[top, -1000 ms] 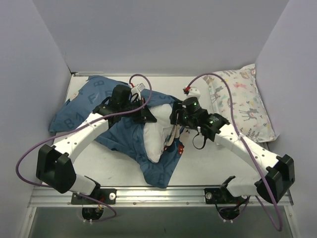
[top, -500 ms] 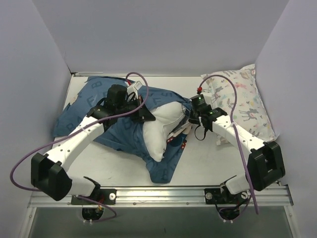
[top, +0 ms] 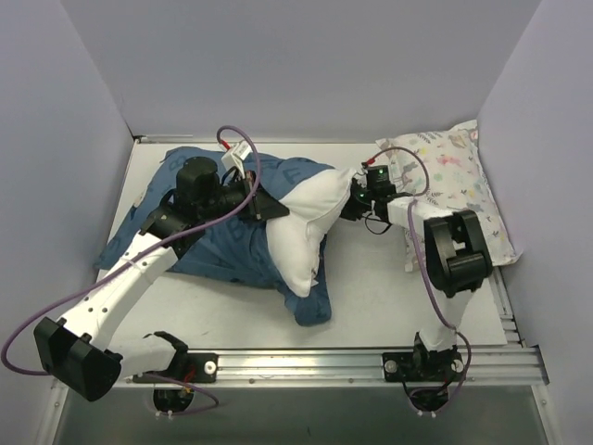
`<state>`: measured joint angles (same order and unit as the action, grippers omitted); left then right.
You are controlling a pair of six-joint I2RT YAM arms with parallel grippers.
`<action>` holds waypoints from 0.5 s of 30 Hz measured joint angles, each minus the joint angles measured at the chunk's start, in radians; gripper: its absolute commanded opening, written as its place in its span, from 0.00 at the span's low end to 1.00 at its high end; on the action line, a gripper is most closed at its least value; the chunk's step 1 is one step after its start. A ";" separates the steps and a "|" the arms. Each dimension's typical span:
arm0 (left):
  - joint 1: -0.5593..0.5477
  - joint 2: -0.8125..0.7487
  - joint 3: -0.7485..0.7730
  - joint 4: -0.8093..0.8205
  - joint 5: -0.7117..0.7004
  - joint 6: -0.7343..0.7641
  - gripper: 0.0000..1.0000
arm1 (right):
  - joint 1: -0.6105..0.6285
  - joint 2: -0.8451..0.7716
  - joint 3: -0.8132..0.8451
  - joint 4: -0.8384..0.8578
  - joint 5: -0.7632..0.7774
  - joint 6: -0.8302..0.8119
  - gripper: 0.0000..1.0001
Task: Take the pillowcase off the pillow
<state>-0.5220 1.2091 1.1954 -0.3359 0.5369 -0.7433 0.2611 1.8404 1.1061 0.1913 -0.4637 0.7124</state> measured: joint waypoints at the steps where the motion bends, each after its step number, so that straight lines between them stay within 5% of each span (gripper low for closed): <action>1: 0.000 0.000 0.000 0.026 -0.002 -0.014 0.00 | 0.008 0.043 0.008 0.056 -0.056 0.027 0.36; 7: -0.009 0.005 -0.011 0.169 -0.101 -0.098 0.00 | 0.077 0.081 0.002 0.150 -0.165 0.050 0.63; 15: -0.077 0.132 -0.012 0.337 -0.259 -0.188 0.00 | 0.022 -0.224 -0.215 0.085 -0.060 0.072 0.69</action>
<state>-0.5995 1.3415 1.1835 0.0013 0.2775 -0.9318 0.2829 1.6165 0.8909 0.2760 -0.5236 0.7841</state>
